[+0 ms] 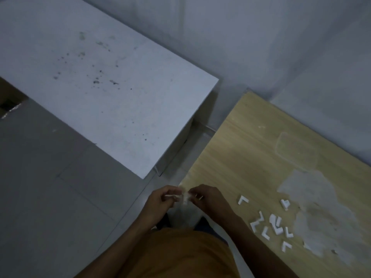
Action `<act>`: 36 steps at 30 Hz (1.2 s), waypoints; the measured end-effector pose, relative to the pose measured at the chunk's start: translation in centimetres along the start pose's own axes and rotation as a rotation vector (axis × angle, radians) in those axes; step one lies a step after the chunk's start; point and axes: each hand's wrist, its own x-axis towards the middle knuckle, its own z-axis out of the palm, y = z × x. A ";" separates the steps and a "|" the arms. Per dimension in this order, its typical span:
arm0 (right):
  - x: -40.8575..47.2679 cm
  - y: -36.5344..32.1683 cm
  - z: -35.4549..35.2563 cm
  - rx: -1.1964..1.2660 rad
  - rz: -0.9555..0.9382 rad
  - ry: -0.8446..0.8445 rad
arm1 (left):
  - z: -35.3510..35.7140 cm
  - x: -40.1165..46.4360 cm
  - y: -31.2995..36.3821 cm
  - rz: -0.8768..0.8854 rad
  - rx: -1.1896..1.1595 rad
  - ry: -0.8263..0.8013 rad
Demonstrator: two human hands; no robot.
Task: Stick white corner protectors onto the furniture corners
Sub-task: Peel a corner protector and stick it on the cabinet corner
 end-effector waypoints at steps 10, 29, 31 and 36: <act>5.9 2.2 0.8 -0.297 -0.238 -0.122 | 0.2 1.3 -4.3 -0.159 -0.075 0.263; 8.7 4.9 3.2 -0.346 -0.503 -0.208 | 6.8 5.0 -5.2 -0.316 -0.161 0.630; 8.8 5.0 3.3 -0.335 -0.486 -0.194 | 7.0 5.2 -5.2 -0.316 -0.176 0.661; 8.7 5.1 3.6 -0.297 -0.427 -0.150 | 7.3 5.4 -5.3 -0.344 -0.211 0.710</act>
